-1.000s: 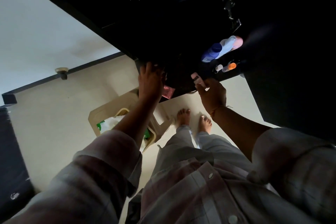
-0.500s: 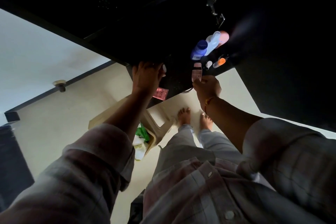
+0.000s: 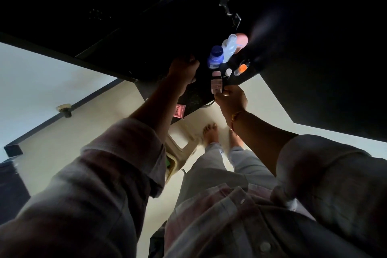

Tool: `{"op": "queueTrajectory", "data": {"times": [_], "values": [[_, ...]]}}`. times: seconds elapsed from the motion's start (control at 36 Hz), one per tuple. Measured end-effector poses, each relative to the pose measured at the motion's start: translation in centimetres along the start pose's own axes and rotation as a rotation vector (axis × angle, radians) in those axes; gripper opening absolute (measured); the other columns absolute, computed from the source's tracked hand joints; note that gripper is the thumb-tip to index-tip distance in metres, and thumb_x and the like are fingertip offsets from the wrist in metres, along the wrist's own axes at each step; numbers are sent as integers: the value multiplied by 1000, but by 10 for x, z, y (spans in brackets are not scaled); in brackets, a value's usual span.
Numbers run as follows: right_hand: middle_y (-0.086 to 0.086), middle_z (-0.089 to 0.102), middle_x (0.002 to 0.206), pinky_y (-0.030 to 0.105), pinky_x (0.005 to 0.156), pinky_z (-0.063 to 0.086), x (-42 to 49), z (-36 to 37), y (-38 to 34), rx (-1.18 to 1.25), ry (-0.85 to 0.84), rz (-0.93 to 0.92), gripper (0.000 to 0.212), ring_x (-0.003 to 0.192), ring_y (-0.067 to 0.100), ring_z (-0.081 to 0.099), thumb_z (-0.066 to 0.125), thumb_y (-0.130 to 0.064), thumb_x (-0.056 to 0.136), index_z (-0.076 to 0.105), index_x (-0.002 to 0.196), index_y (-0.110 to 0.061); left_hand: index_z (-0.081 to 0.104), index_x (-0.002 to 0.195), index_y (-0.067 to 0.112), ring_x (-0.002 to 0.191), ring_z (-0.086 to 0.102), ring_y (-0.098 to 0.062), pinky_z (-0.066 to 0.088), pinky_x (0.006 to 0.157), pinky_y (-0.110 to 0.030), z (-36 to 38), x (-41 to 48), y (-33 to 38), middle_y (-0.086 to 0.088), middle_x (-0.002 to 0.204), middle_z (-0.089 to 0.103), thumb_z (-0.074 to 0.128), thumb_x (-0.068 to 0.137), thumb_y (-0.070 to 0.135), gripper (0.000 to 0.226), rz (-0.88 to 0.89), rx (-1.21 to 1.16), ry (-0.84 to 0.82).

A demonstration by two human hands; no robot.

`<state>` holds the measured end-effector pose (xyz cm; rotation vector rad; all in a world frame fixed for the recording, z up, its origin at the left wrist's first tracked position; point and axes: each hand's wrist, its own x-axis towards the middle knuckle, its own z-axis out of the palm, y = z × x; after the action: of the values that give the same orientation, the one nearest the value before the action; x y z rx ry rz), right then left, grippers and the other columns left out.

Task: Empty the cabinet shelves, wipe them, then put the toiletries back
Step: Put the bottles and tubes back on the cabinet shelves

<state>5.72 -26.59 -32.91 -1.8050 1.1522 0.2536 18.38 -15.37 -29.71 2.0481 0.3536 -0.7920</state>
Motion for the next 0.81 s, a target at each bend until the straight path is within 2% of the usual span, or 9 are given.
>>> {"op": "queueTrajectory", "data": {"times": [0.06, 0.11, 0.19, 0.28, 0.33, 0.39, 0.58, 0.69, 0.81], "values": [[-8, 69, 87, 34, 76, 54, 1, 0, 0, 3, -7, 10, 34, 86, 18, 65, 71, -40, 74, 68, 103, -23, 58, 119, 5, 81, 62, -18, 57, 81, -39, 2, -3, 1, -1, 87, 59, 58, 94, 21, 30, 54, 110, -6], [-7, 70, 85, 32, 70, 53, 2, 0, 0, 0, -24, 16, 35, 84, 19, 66, 70, -41, 72, 68, 101, -22, 61, 110, 7, 89, 66, -27, 57, 84, -46, 3, -2, -1, -10, 96, 66, 64, 90, 27, 28, 132, 192, 23], [-5, 71, 86, 34, 72, 55, 4, -1, 0, 10, -51, 11, 36, 85, 20, 66, 70, -40, 72, 68, 102, -22, 64, 114, 12, 92, 65, -19, 55, 80, -33, 0, -4, 3, -6, 103, 68, 70, 87, 29, 33, 203, 311, 100], [-3, 72, 92, 37, 77, 56, 4, -3, 1, 13, -71, -19, 36, 87, 20, 66, 71, -40, 75, 68, 105, -22, 65, 117, 12, 100, 65, -19, 54, 80, -28, 0, -5, 5, -7, 110, 69, 71, 86, 30, 36, 287, 384, 119], [-3, 72, 93, 39, 77, 57, 4, -4, 1, 15, -74, -34, 37, 87, 20, 66, 71, -42, 76, 68, 106, -21, 63, 119, 11, 101, 65, -17, 47, 72, -20, 1, -8, 9, -6, 113, 67, 70, 88, 29, 37, 302, 408, 148], [-2, 72, 93, 40, 77, 57, 4, -4, 1, 5, -77, -46, 36, 87, 21, 66, 71, -44, 76, 68, 105, -22, 59, 123, 9, 105, 64, -17, 41, 71, -14, 4, -9, 11, -7, 118, 66, 68, 89, 29, 41, 339, 441, 177], [-1, 72, 94, 36, 78, 55, 4, -7, -1, -39, -105, -86, 34, 88, 20, 65, 71, -40, 79, 68, 105, -19, 52, 132, 9, 118, 58, -19, 41, 80, -15, 10, -8, 15, -10, 128, 59, 68, 90, 25, 48, 380, 490, 238], [-3, 73, 90, 37, 78, 54, 4, -8, -3, -61, -111, -96, 34, 87, 20, 66, 69, -46, 78, 69, 99, -21, 53, 131, 9, 115, 59, -21, 50, 88, -23, 11, -2, 10, -11, 124, 60, 69, 88, 26, 48, 443, 513, 244], [0, 72, 88, 39, 78, 54, 4, -10, -5, -70, -127, -103, 29, 85, 23, 66, 68, -45, 77, 69, 93, -20, 51, 132, 9, 115, 59, -21, 49, 90, -24, 13, 2, 6, -11, 125, 60, 69, 88, 24, 50, 460, 495, 232]]}}
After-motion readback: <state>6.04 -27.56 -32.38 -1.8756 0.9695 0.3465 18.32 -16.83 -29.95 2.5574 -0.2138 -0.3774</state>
